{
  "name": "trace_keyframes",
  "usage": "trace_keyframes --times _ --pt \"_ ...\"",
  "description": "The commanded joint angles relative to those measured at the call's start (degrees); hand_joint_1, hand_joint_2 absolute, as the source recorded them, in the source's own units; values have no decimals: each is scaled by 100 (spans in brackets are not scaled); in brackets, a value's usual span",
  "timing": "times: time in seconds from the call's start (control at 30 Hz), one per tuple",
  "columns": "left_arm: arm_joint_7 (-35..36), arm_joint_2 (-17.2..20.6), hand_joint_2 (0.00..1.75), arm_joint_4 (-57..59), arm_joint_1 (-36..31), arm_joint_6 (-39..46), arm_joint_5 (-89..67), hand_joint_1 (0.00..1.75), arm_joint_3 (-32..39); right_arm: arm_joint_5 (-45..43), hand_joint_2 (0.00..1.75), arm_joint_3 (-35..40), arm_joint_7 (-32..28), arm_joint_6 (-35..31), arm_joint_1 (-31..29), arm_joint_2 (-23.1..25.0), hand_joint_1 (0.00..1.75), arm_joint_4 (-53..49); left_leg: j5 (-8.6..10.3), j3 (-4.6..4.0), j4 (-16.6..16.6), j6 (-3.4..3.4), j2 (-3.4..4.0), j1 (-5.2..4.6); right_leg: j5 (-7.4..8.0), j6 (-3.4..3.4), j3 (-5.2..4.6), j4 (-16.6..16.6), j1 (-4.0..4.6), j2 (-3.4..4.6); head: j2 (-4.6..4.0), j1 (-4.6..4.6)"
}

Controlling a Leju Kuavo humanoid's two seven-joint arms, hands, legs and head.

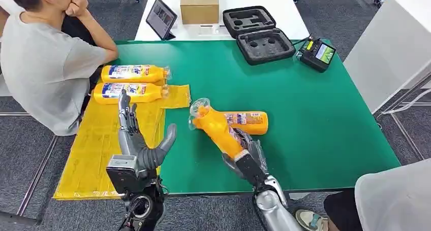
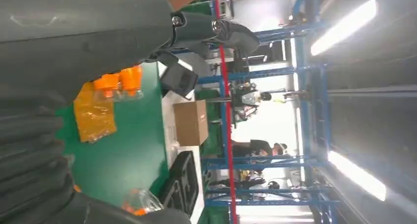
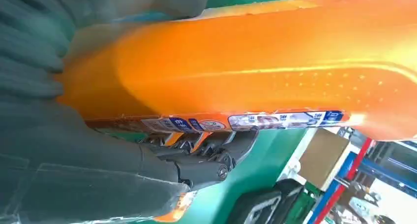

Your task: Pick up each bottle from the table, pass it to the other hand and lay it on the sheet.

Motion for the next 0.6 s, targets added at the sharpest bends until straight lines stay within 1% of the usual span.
trace_keyframes --times 0.03,0.07,0.1,0.4,0.43,0.6 --pt "22 119 175 1248 -221 -18 574 0 -480 -248 175 39 -98 -204 193 32 175 -800 -4 16 -8 -7 -17 -3 -10 -5 18 -4 -4 -9 0 2" --pt "22 65 175 1522 -333 -64 716 0 -561 -221 175 139 -14 -151 253 -8 175 -973 -3 12 -8 -6 -16 -3 -8 -4 13 -3 -4 -9 0 0" --pt "22 83 175 1768 -341 -318 896 0 -624 -264 175 228 7 -134 242 -27 175 -1044 0 4 -6 -5 -19 -3 -7 -3 7 -3 -3 -14 0 0" --pt "22 83 175 1768 -341 -318 896 0 -624 -264 175 228 7 -134 242 -27 175 -1044 -1 -11 -5 -4 -9 -2 -3 -3 -11 -3 -2 -4 0 0" --pt "22 83 175 1768 -341 -318 896 0 -624 -264 175 228 7 -134 242 -27 175 -1044 -6 -1 -4 -7 -10 -1 -8 -5 -1 -2 -2 -3 0 0" --pt "22 76 175 2459 -611 -375 865 0 -885 -358 175 517 -20 -35 141 -48 175 -1045 0 -12 -4 -4 -10 -3 -3 -3 -12 -3 -2 -5 0 0"
